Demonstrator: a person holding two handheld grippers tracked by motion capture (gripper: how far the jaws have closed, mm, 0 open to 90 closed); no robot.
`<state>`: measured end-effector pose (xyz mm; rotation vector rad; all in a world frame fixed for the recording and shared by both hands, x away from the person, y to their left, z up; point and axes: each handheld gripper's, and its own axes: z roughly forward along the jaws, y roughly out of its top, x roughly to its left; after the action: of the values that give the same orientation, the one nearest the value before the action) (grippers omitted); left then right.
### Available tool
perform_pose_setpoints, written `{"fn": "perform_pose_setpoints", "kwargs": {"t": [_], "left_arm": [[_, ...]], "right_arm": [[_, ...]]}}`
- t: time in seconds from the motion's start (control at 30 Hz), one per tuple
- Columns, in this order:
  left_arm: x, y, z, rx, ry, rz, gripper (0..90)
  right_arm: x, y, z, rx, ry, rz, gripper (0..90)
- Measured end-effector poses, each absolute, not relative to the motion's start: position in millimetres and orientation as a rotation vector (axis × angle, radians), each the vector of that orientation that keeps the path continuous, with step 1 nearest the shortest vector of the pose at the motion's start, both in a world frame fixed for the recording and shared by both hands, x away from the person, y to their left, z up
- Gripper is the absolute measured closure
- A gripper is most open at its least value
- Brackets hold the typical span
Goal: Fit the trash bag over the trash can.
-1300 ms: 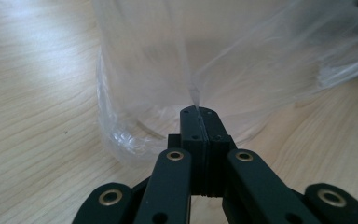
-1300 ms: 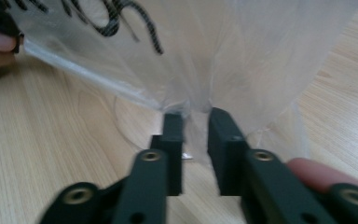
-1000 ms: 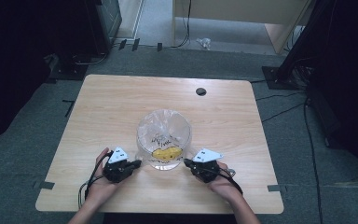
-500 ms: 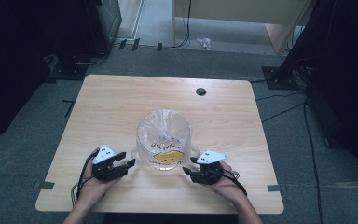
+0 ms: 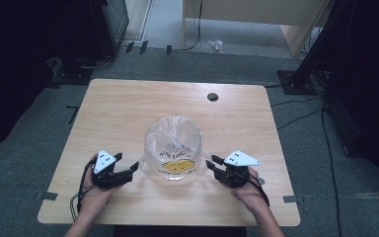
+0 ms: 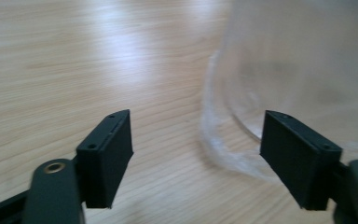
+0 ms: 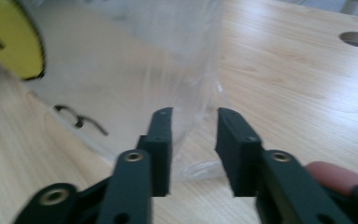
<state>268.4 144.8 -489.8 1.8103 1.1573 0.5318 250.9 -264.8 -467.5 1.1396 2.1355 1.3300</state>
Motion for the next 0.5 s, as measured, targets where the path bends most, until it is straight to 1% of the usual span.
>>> {"fn": "perform_pose_setpoints", "kwargs": {"t": [0.07,0.13,0.2,0.27,0.37,0.5], "left_arm": [[270,156,-490,1.81,1.187,0.545,16.1],[271,168,-491,1.815,1.225,0.553,8.2],[272,180,-494,1.821,1.277,0.567,8.1],[273,192,-497,1.829,1.334,0.555,0.0],[272,207,-505,1.861,1.391,0.568,0.0],[270,222,-516,1.892,1.448,0.542,0.0]], "right_arm": [[253,-266,-464,1.149,2.115,1.325,77.7],[255,-267,-461,1.142,2.1,1.337,80.9],[256,-268,-457,1.14,2.084,1.344,83.4],[257,-269,-453,1.144,2.071,1.353,85.5],[260,-269,-449,1.144,2.055,1.36,89.8],[261,-269,-442,1.133,2.047,1.356,90.0]]}}
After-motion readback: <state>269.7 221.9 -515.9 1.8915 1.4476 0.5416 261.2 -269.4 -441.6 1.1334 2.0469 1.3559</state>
